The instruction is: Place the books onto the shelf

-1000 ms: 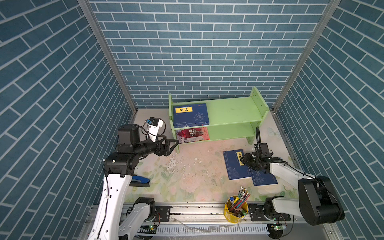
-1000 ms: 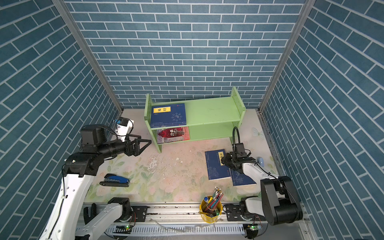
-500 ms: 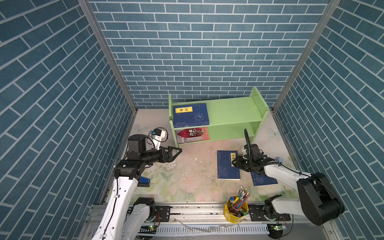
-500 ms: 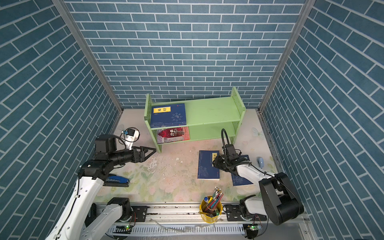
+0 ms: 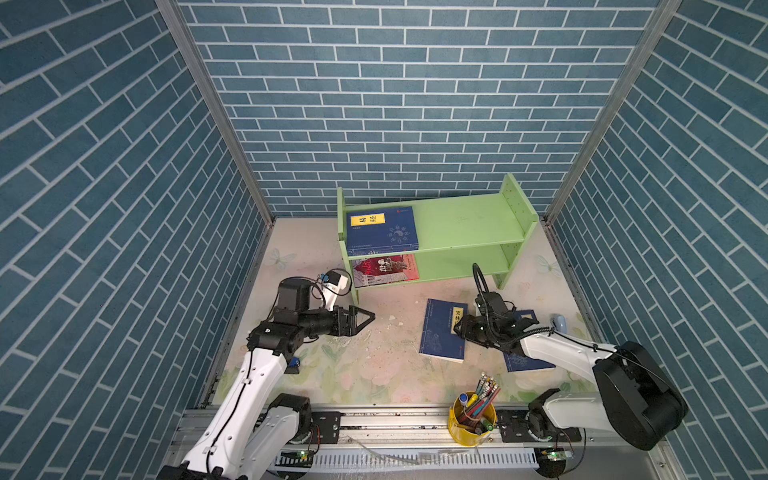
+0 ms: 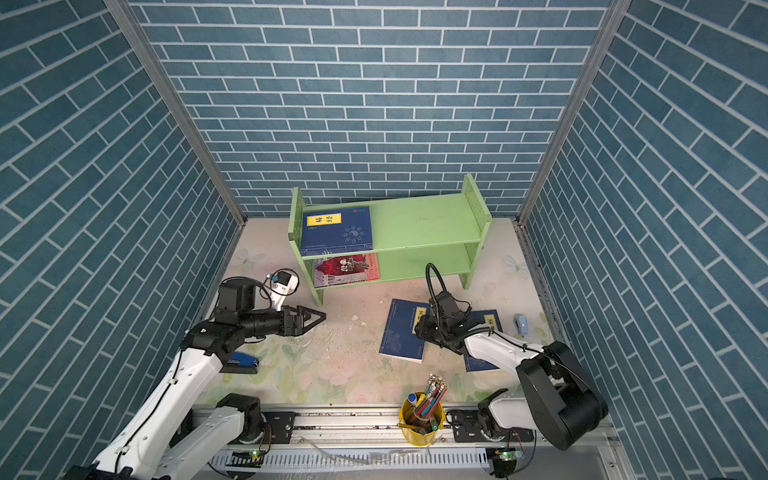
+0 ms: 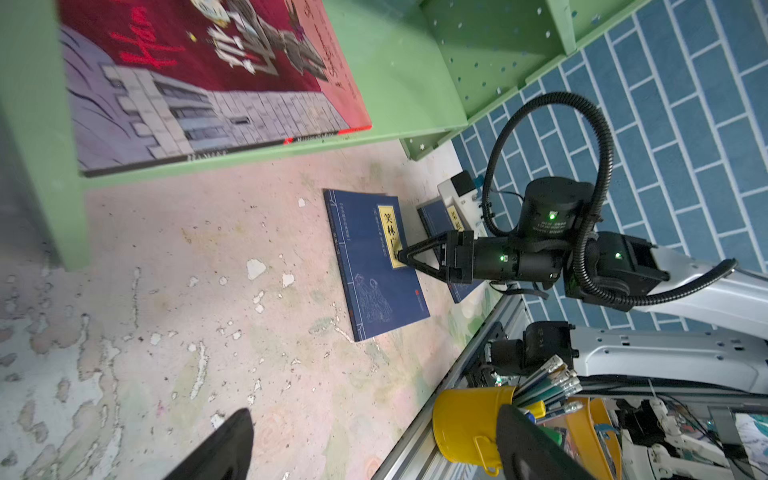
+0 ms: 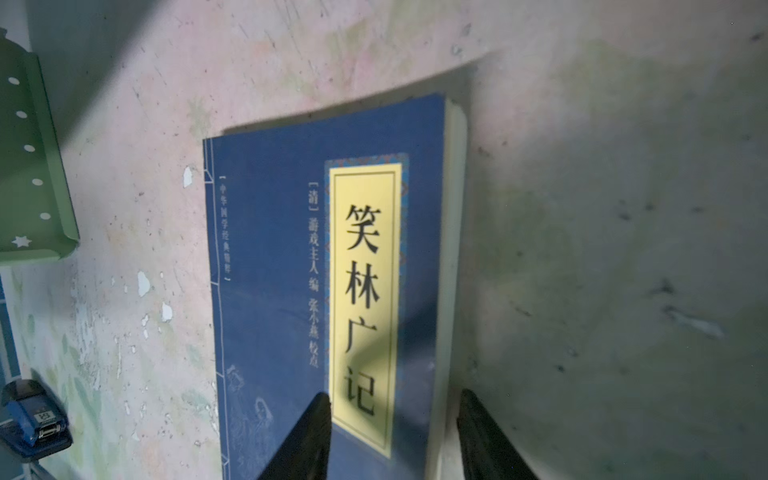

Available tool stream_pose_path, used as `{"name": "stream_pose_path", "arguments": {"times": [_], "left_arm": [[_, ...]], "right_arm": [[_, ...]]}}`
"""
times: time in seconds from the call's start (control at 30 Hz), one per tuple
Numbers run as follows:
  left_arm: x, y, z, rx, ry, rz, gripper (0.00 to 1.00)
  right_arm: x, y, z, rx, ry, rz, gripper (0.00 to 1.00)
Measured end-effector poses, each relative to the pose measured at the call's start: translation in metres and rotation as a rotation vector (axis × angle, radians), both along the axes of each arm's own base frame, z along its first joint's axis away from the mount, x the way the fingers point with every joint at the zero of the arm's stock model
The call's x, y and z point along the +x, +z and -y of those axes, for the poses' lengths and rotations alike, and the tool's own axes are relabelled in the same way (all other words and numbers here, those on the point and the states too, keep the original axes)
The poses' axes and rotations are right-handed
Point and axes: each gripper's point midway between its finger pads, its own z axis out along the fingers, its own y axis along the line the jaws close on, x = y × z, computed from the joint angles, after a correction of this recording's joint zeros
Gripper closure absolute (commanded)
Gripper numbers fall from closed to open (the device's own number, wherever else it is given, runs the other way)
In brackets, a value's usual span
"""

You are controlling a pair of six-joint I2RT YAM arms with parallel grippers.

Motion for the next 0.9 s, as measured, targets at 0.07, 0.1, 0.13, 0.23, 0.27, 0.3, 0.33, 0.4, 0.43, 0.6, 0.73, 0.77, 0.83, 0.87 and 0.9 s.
{"name": "stream_pose_path", "arguments": {"times": [0.07, 0.1, 0.13, 0.23, 0.27, 0.3, 0.33, 0.4, 0.43, 0.6, 0.73, 0.77, 0.83, 0.87, 0.9], "left_arm": [[-0.005, -0.01, 0.007, 0.007, -0.04, -0.011, 0.08], [-0.006, -0.014, 0.01, 0.014, -0.059, -0.01, 0.08], [-0.007, -0.018, 0.013, 0.02, -0.079, -0.01, 0.08], [-0.009, -0.026, 0.023, 0.036, -0.132, -0.01, 0.09], [-0.009, -0.03, 0.026, 0.04, -0.147, -0.012, 0.09], [-0.009, -0.032, 0.029, 0.044, -0.159, -0.017, 0.1], [-0.01, -0.035, 0.032, 0.051, -0.17, -0.023, 0.1], [-0.011, -0.039, 0.035, 0.061, -0.185, -0.024, 0.1], [-0.011, -0.04, 0.037, 0.063, -0.191, -0.022, 0.1], [-0.012, -0.05, 0.036, 0.083, -0.182, -0.022, 0.09], [-0.013, -0.059, 0.033, 0.099, -0.166, -0.039, 0.09], [-0.013, -0.062, 0.032, 0.101, -0.163, -0.043, 0.09], [-0.014, -0.066, 0.031, 0.104, -0.158, -0.048, 0.08], [-0.015, -0.069, 0.031, 0.106, -0.155, -0.053, 0.08], [-0.015, -0.071, 0.03, 0.108, -0.152, -0.055, 0.08]], "right_arm": [[0.0, 0.0, 0.004, -0.005, -0.023, 0.004, 0.49], [0.0, -0.001, 0.005, -0.009, -0.031, 0.004, 0.49], [0.0, -0.002, 0.006, -0.013, -0.036, 0.006, 0.49], [0.004, -0.002, 0.008, -0.015, -0.046, 0.026, 0.49], [0.005, -0.002, 0.008, -0.012, -0.048, 0.037, 0.49], [0.007, -0.002, 0.008, -0.01, -0.052, 0.049, 0.49], [0.008, -0.002, 0.007, -0.006, -0.055, 0.061, 0.49], [0.012, -0.002, 0.007, -0.001, -0.058, 0.079, 0.48], [0.014, -0.002, 0.006, 0.001, -0.06, 0.087, 0.48], [0.026, -0.002, -0.002, -0.003, -0.04, 0.114, 0.48], [0.033, -0.002, -0.007, -0.015, -0.008, 0.131, 0.48], [0.034, -0.002, -0.008, -0.017, 0.001, 0.135, 0.48], [0.034, -0.002, -0.011, -0.022, 0.019, 0.144, 0.48], [0.034, -0.002, -0.012, -0.024, 0.026, 0.146, 0.48], [0.034, -0.001, -0.014, -0.023, 0.036, 0.148, 0.48]]}}
